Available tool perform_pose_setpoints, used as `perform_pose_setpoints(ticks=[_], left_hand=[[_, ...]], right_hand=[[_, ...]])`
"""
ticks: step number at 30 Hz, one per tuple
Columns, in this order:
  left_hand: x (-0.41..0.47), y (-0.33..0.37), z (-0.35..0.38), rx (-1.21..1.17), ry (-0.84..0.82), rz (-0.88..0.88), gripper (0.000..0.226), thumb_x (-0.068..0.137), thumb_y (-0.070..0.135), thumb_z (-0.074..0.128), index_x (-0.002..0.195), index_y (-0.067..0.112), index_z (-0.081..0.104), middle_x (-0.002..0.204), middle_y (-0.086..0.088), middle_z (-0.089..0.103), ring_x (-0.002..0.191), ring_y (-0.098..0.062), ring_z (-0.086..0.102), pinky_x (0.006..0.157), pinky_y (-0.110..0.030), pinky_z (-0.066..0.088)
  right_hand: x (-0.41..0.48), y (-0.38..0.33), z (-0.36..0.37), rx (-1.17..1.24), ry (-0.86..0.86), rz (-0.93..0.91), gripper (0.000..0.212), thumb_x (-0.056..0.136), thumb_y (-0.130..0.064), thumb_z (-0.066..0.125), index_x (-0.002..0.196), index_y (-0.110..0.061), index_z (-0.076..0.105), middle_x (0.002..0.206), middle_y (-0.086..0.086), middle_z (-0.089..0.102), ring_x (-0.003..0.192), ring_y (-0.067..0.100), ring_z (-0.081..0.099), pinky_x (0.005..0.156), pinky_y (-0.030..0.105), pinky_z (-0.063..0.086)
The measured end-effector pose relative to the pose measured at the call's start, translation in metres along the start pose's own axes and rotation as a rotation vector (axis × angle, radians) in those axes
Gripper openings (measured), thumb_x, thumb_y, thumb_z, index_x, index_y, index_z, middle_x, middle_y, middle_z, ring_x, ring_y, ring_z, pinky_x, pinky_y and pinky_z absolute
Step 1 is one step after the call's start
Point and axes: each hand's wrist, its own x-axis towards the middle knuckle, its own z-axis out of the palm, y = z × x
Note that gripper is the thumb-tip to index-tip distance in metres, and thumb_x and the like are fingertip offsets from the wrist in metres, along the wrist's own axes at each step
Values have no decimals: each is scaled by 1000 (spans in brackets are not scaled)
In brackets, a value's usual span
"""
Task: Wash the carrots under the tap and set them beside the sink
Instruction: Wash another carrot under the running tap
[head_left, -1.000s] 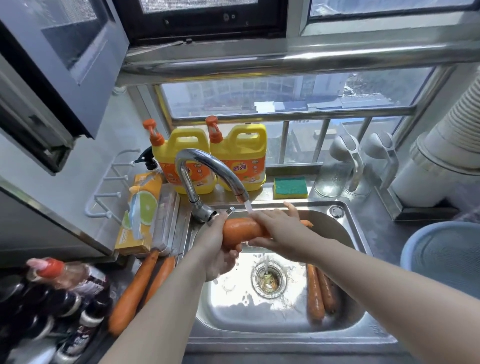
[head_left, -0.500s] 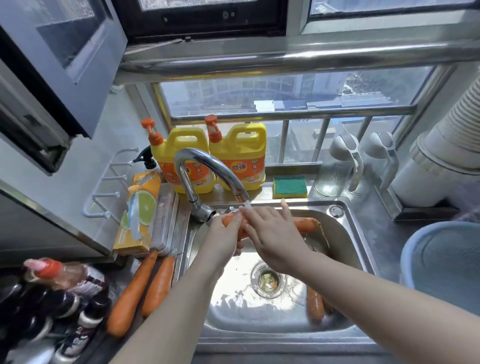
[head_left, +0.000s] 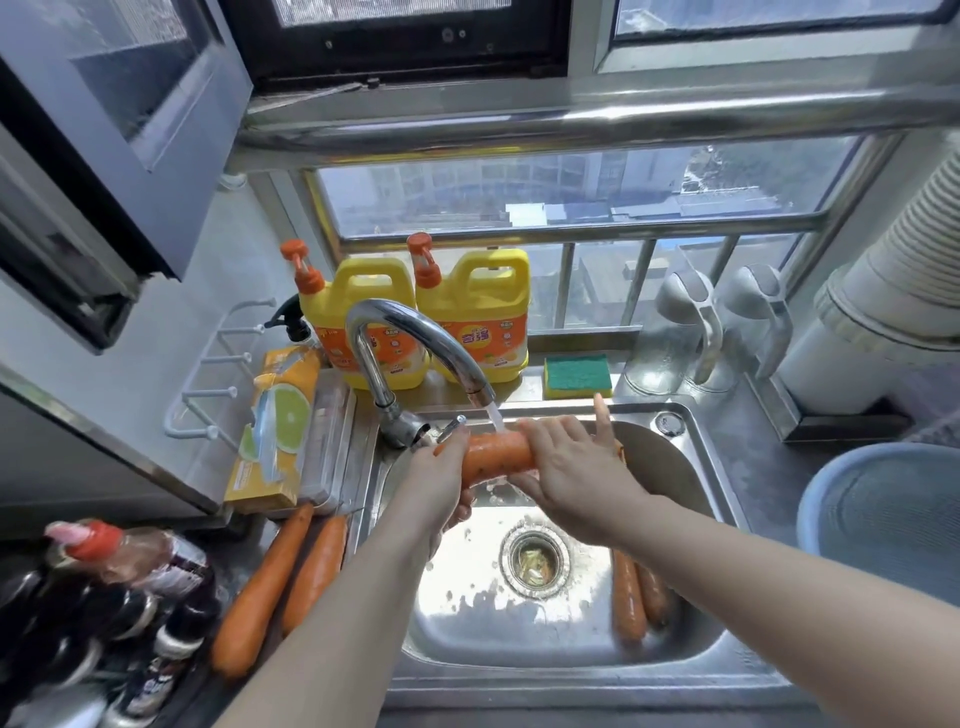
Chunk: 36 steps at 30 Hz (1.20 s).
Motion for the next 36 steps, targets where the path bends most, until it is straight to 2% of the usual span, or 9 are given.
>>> perform_pose_setpoints(ticks=[4, 7, 10, 14, 19, 24, 29, 32, 36], left_hand=[[1, 0, 6, -28, -41, -7, 46, 103, 50, 47, 107, 7, 61, 58, -5, 50, 41, -12, 43, 40, -21, 35], [7, -5, -3, 87, -3, 11, 58, 97, 63, 47, 108, 7, 60, 62, -9, 61, 42, -13, 46, 44, -24, 37], [8, -9, -9, 123, 29, 27, 62, 95, 67, 44, 112, 9, 57, 84, -18, 74, 45, -14, 51, 46, -25, 40], [-1, -5, -8, 151, -24, 142, 41, 104, 53, 39, 121, 18, 52, 94, -14, 65, 60, -17, 58, 52, -28, 46], [-8, -11, -2, 142, -46, 292, 28, 107, 38, 40, 132, 24, 44, 82, -10, 57, 62, -15, 53, 54, -26, 45], [2, -13, 14, 99, 9, 193, 33, 106, 40, 42, 127, 16, 51, 84, -10, 57, 57, -18, 52, 48, -27, 40], [1, -5, 14, 82, 1, 193, 32, 106, 40, 43, 128, 17, 48, 92, -9, 55, 62, -17, 51, 52, -27, 40], [0, -3, 21, 21, -17, 165, 33, 107, 38, 44, 128, 13, 50, 87, -8, 57, 54, -14, 48, 47, -26, 38], [4, -4, 16, -21, 7, 155, 35, 106, 39, 46, 130, 14, 49, 97, -13, 57, 59, -15, 50, 50, -27, 40]], right_hand=[[3, -29, 17, -58, 165, -181, 58, 97, -32, 45, 150, -16, 29, 131, 7, 55, 121, 33, 54, 117, 65, 1], [6, -5, 8, -71, 163, -93, 48, 97, -19, 50, 141, -26, 35, 121, 0, 60, 116, 28, 57, 119, 65, 1], [7, 6, -6, -90, 85, 31, 35, 97, -17, 48, 130, -27, 43, 120, -4, 57, 119, 25, 52, 120, 63, -6], [14, 5, -8, -100, -11, 56, 29, 95, -18, 52, 122, -23, 43, 116, -1, 58, 117, 26, 52, 121, 60, 4], [11, 4, -9, -56, -80, 109, 33, 96, -25, 53, 127, -19, 42, 122, 4, 59, 118, 30, 54, 117, 55, 24], [0, -29, 4, -76, 117, -81, 67, 97, -16, 44, 158, -15, 15, 143, 7, 45, 133, 31, 42, 123, 52, 12], [-5, -14, 4, -65, 68, -2, 74, 96, -20, 45, 159, -11, 7, 155, 9, 32, 143, 31, 30, 124, 57, 2], [-4, -30, 12, -49, 119, -104, 80, 91, -20, 46, 159, -7, 5, 156, 13, 31, 145, 36, 28, 123, 60, 2], [-4, -9, 3, -99, 88, -45, 73, 97, -22, 41, 159, -12, 4, 159, 10, 26, 149, 33, 21, 120, 64, -8]])
